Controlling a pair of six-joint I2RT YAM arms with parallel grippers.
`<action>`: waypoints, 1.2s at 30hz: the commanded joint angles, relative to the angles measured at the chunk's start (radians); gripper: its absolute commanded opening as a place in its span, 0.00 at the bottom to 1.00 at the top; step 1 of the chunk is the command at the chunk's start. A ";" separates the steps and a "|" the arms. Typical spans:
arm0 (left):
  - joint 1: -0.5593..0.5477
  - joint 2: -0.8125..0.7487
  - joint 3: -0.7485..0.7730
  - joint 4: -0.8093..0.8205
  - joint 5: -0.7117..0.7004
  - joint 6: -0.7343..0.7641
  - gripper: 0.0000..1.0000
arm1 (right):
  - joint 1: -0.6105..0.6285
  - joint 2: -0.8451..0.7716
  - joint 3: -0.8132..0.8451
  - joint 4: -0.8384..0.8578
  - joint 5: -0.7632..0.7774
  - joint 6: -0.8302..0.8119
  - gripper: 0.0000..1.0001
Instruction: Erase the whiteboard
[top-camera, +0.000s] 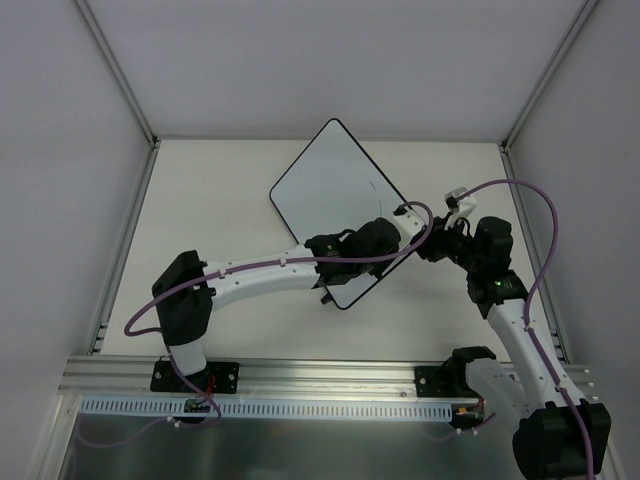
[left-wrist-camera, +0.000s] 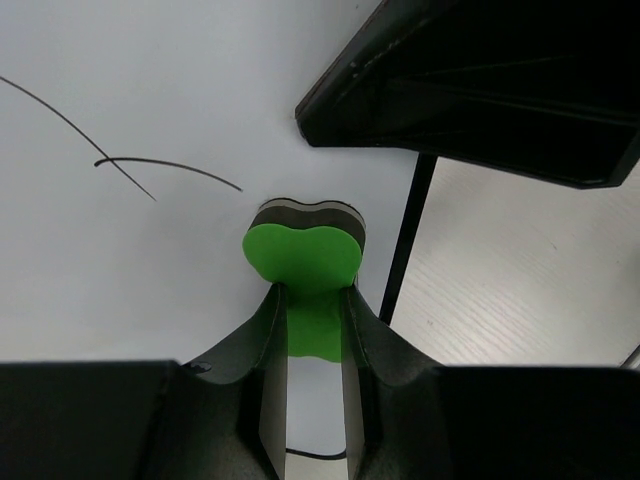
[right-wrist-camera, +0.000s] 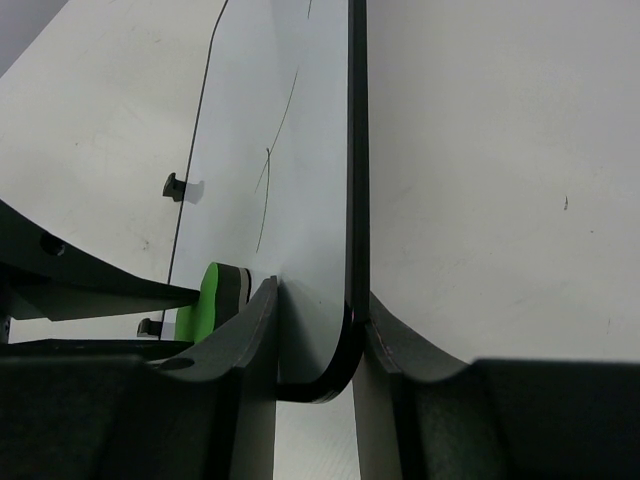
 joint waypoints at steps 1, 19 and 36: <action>0.012 0.063 0.052 0.108 0.095 0.046 0.00 | 0.049 0.012 -0.011 -0.108 -0.059 -0.204 0.00; 0.001 0.012 -0.156 0.042 0.069 -0.038 0.00 | 0.049 0.025 -0.011 -0.108 -0.052 -0.207 0.00; 0.000 -0.011 -0.100 0.015 0.029 0.069 0.00 | 0.052 0.025 -0.009 -0.112 -0.042 -0.206 0.00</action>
